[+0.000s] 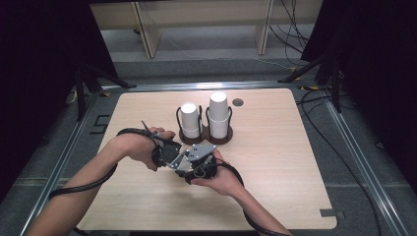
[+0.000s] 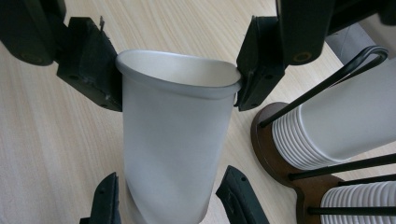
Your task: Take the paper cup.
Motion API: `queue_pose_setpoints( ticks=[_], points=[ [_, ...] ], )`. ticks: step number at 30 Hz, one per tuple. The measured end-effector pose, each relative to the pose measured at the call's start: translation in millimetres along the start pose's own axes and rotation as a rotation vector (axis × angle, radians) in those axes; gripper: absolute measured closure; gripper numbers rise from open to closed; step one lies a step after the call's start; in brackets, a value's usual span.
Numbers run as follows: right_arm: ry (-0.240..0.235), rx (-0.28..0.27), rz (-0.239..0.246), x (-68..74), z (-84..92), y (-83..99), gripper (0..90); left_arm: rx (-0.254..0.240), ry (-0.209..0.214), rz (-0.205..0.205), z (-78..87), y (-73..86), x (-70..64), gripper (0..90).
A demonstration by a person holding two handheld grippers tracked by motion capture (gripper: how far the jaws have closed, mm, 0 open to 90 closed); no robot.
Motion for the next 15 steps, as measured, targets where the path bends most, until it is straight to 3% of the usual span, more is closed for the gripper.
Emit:
queue_pose_setpoints(
  ticks=[2, 3, 4, 5, 6, 7, 9, 10, 13, 15],
  points=[
    [0.005, 0.002, 0.001, -0.1, -0.8, 0.8, 29.6, -0.003, 0.002, 0.002, 0.3, -0.4, -0.3, 34.5],
    [0.002, 0.016, -0.052, 2.6, -0.5, 1.3, 29.7, -0.004, 0.001, 0.001, 0.5, -0.8, -0.3, 34.6],
    [0.005, 0.002, -0.002, -0.5, -1.3, 1.0, 29.8, -0.007, 0.001, 0.003, 0.5, -1.1, -0.5, 34.6],
    [0.002, 0.007, -0.014, 0.1, -1.7, 1.3, 30.1, -0.013, 0.0, -0.002, 0.5, -1.5, -0.1, 34.6],
    [-0.004, 0.004, -0.012, 0.2, -2.0, 1.2, 30.2, -0.017, -0.009, -0.034, 1.2, -2.9, 2.3, 34.5],
    [-0.006, 0.01, -0.01, 0.0, -1.4, 1.3, 30.3, -0.015, 0.002, -0.004, 1.0, -2.2, 0.2, 34.6],
    [-0.014, 0.016, -0.003, -0.6, -1.2, 1.8, 30.8, -0.021, 0.009, 0.0, 1.0, -2.4, -0.1, 34.6],
    [-0.005, 0.024, -0.05, 2.6, -1.6, 2.5, 31.0, -0.025, 0.01, 0.003, 1.1, -2.3, -0.2, 34.6],
    [-0.007, 0.026, -0.045, 2.7, -2.3, 4.0, 32.7, -0.038, 0.009, 0.011, 1.7, -1.9, -0.3, 34.6],
    [-0.009, 0.016, -0.016, 2.0, -3.7, 4.7, 34.3, -0.045, 0.009, 0.017, 2.2, -1.8, -0.1, 34.7]
  ],
)
Point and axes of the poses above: each handheld gripper's, and its own axes: z roughly backward along the jaws, y roughly out of its underside, x roughly to its left, the point moved 1 cm from there along -z, roughly forward along the jaws, and after that the axes turned 6 degrees about z, right-handed, at the moved point
